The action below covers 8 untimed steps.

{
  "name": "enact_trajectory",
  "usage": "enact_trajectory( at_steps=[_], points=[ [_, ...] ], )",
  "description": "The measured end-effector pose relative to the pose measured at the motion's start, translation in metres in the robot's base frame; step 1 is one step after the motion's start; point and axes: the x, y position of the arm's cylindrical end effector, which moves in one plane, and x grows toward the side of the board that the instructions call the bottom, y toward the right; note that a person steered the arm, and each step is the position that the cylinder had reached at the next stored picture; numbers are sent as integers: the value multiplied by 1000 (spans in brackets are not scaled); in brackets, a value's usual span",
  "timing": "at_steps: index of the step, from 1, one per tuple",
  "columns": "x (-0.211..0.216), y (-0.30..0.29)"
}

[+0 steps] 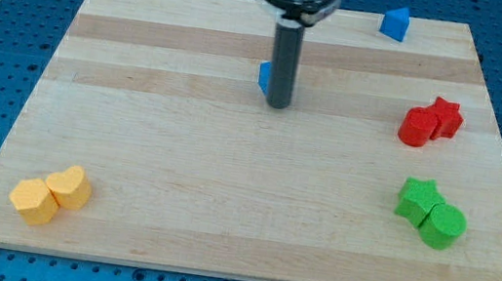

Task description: Push blue cube closer to the blue triangle

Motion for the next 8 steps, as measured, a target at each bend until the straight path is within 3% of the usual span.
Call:
enact_trajectory(
  at_steps=[1, 3, 4, 5, 6, 8],
  points=[
    [-12, -18],
    [-77, 33],
    [-70, 25],
    [-53, -25],
    [-78, -27],
    [-136, 108]
  ],
)
